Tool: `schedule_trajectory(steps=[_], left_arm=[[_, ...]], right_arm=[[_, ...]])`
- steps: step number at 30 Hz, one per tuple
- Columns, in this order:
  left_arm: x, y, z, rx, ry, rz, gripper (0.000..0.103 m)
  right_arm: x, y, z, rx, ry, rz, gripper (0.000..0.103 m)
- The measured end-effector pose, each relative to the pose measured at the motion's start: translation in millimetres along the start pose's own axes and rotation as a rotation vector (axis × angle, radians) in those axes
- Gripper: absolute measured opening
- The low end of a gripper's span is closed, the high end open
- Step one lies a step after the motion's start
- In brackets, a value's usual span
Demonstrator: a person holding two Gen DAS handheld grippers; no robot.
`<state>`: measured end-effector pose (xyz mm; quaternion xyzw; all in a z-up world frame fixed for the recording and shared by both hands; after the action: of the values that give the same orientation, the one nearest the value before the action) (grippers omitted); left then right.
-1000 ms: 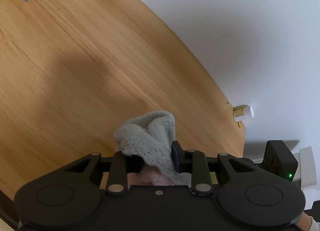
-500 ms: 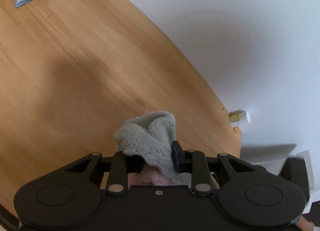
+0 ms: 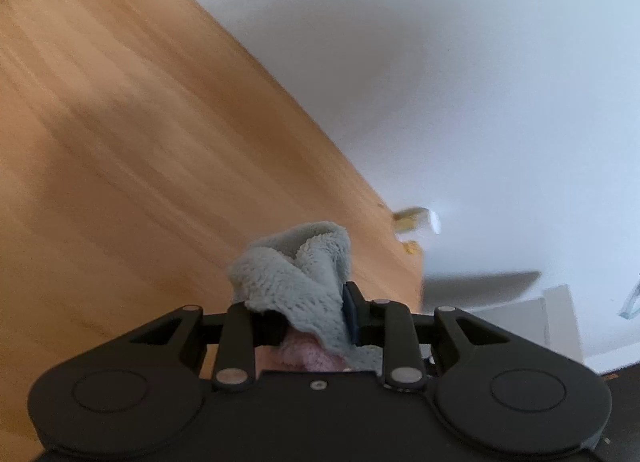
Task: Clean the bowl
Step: 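Wipe the bowl rim again with the cloth in the left tool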
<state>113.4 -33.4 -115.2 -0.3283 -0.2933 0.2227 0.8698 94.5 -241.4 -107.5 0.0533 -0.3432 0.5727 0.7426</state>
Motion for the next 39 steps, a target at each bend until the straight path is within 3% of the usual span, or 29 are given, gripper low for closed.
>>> schedule_trajectory(steps=[3, 8, 16, 25, 31, 39], left_arm=[[4.4, -15.9, -6.2, -0.075, 0.019, -0.015, 0.025], [2.1, -35.5, -16.2, -0.121, 0.05, -0.062, 0.025], [-3.6, -54.7, -20.7, -0.063, 0.065, -0.216, 0.025], [-9.0, -25.1, -51.9, 0.028, 0.125, -0.108, 0.024], [-6.8, -35.2, -47.0, -0.053, 0.127, -0.06, 0.023], [-2.3, -44.5, -44.4, -0.061, 0.1, -0.09, 0.025]], right_arm=[[3.8, -0.6, 3.3, -0.041, 0.013, 0.01, 0.013], [12.0, -7.1, 11.5, -0.098, 0.006, -0.029, 0.013], [12.8, -25.0, 21.9, -0.17, -0.005, -0.145, 0.015], [-2.1, -28.5, 25.8, -0.196, 0.015, -0.18, 0.016], [-9.1, -32.5, 25.3, -0.193, 0.015, -0.18, 0.015], [-10.8, -45.9, 25.3, -0.207, -0.017, -0.197, 0.015]])
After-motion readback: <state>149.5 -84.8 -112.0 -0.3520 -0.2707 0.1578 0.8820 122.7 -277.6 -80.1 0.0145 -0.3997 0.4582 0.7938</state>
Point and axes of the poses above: each gripper's, at about its wrist camera, not at the fingertips, and z roughly against the way its jaws point, y to its left, x to its top, the point moved 1 cm from there along -z, roughly the way its jaws point, and after that the axes turned 10 degrees about -z, right-handed, at the moved point
